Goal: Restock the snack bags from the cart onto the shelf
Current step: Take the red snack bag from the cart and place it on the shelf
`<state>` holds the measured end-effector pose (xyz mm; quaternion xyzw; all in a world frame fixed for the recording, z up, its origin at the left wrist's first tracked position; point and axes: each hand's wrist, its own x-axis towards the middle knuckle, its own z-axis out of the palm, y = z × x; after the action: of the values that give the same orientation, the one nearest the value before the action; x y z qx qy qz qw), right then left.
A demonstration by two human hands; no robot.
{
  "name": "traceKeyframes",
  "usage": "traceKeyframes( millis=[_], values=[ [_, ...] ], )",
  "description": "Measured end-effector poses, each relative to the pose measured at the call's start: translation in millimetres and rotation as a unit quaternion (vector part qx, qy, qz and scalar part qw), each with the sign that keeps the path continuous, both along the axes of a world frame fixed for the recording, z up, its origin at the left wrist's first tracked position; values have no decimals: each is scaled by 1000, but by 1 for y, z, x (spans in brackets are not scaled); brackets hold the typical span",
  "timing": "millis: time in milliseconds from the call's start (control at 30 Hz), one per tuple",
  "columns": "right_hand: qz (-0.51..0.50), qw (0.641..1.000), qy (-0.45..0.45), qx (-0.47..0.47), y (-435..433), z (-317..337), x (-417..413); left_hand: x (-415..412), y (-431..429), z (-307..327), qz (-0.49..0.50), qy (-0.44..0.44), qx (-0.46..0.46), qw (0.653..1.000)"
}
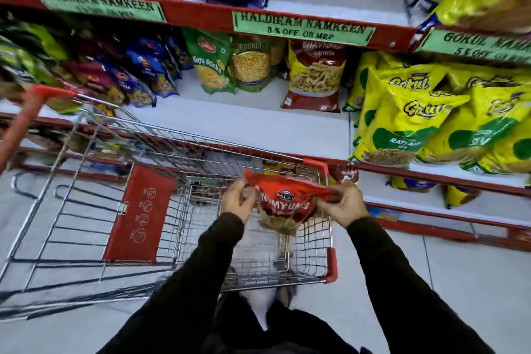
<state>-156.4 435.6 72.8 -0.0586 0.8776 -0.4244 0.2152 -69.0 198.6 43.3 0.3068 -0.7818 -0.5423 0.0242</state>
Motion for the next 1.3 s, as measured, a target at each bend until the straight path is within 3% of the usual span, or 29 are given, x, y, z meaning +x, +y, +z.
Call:
traceKeyframes(
  millis=[200,367,533,700,833,1000,1300],
  values=[
    [-59,987,88,-119,-1,69,-30,-28,2,57,25,110,26,993],
    [-87,956,158,-233,0,134,-62,-65,8,138,18,235,32,971],
    [-114,890,235,-374,-7,210,-89,-115,19,222,36,374,88,923],
    [-147,821,267,-482,-19,279,-130,-174,34,300,41,437,202,876],
    [-154,810,286,-489,-28,316,-177,-221,40,344,41,435,271,858],
    [-168,804,335,-461,-44,348,-232,-275,33,374,60,428,259,864],
    [-167,844,323,-394,-68,344,-305,-347,17,369,75,415,261,868]
  ],
)
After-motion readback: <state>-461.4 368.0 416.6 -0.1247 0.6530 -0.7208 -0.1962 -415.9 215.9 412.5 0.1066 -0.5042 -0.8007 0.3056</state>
